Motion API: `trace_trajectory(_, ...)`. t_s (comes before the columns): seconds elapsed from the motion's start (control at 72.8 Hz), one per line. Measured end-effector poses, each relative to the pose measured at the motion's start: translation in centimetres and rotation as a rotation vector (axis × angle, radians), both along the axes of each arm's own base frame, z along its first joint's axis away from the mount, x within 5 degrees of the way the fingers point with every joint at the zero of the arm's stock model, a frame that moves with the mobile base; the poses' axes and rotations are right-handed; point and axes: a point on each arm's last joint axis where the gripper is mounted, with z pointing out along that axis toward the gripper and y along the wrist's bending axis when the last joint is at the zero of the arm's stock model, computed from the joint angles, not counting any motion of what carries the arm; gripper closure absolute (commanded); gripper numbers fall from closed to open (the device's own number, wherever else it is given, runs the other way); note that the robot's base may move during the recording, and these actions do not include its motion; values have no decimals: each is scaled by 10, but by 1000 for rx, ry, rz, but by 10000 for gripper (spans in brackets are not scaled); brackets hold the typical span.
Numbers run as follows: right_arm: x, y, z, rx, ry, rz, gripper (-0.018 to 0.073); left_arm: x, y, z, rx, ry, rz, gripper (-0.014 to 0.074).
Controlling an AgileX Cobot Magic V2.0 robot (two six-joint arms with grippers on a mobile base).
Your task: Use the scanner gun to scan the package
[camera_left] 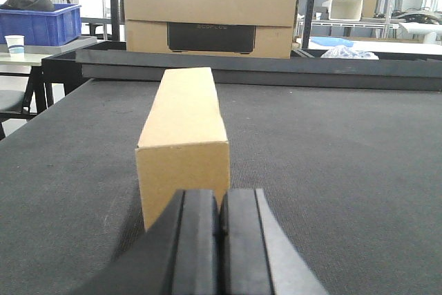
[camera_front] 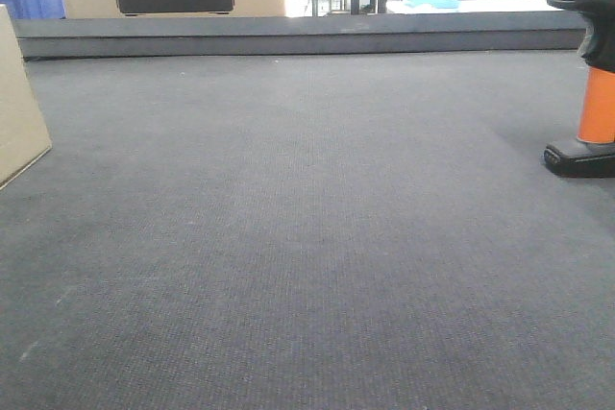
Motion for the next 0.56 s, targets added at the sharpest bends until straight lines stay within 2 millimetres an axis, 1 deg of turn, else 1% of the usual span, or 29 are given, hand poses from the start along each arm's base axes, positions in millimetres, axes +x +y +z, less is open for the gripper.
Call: trace_trajectory(0.564,0,0,0,0,0,0,728,0,0,0,0,0,0,708)
